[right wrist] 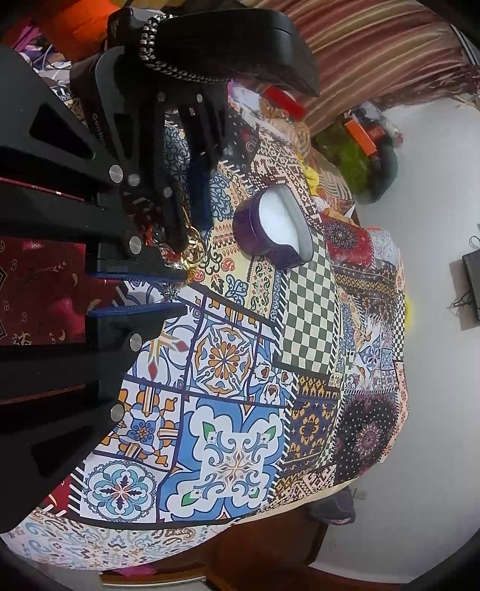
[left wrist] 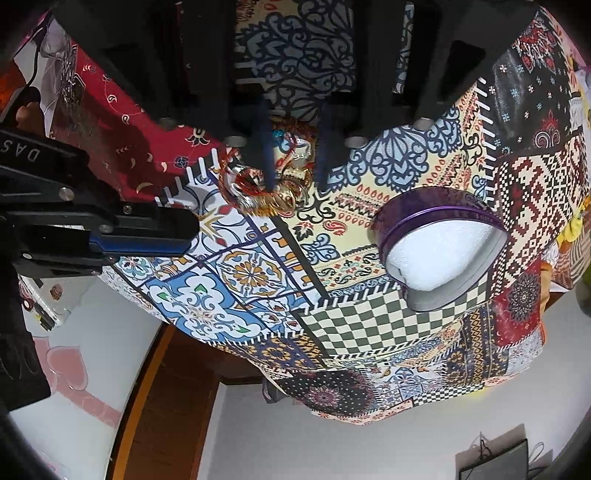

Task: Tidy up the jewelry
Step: 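Grasp the red-and-gold bracelet with the left tool and lift it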

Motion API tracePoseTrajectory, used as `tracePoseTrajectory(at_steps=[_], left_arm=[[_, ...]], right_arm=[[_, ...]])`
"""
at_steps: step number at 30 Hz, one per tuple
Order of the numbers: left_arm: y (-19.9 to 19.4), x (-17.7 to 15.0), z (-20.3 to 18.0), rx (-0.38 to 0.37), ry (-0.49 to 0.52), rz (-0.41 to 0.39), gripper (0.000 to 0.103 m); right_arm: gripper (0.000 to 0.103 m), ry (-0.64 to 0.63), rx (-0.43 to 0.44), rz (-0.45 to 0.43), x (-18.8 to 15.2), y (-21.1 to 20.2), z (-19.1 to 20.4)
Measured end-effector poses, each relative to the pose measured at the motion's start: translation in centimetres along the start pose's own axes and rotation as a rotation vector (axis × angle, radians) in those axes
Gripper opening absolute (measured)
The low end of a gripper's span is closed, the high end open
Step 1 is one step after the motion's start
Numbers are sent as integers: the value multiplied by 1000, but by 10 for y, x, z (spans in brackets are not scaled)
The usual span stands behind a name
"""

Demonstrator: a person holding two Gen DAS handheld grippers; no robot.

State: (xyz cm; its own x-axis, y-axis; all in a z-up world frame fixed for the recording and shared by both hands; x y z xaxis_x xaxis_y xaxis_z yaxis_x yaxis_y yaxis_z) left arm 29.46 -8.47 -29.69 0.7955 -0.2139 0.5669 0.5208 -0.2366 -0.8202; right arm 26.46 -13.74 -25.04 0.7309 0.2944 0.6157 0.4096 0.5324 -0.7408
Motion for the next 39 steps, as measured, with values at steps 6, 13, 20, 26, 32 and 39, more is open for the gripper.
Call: tracePoseTrajectory(at_steps=[6,13,20,26,32,39], left_arm=[[-16,-3,5,6,-22,-16,13],[-35,-17,12,-41,-83,10,20],[-37,-14,10,-19,-106,-17,33],[-28,7,4,-35,-84,-41,33],[-2,18,-5,-20,-23,-19,32],[8,14,0,-35,-59,-14,7]], right_arm=[[10,1,-1,-6,0,-3,2],[10,2,2,-14,0,-9,8],[10,7,-2,-22,-2,-14,12],[10,8,-13,-23,-3,-16,10],[10,26,-12,-20,-4,-15,3],[10,27,-10,-7,-7,-12,-1]])
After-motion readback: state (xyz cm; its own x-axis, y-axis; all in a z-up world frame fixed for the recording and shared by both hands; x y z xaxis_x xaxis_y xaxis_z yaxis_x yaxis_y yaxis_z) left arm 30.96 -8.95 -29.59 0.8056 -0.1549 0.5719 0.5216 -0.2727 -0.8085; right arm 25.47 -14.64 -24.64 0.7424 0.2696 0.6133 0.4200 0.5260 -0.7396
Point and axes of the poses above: each gripper's, at about its wrist camera, not at the fingertips, and y roughly the way its jaws point, z to its left, x to its top, the point moved 10 cm from there along y, roughly the way its jaws point, and after that the axes turned 1 degree about y, right-handed, at the moved point
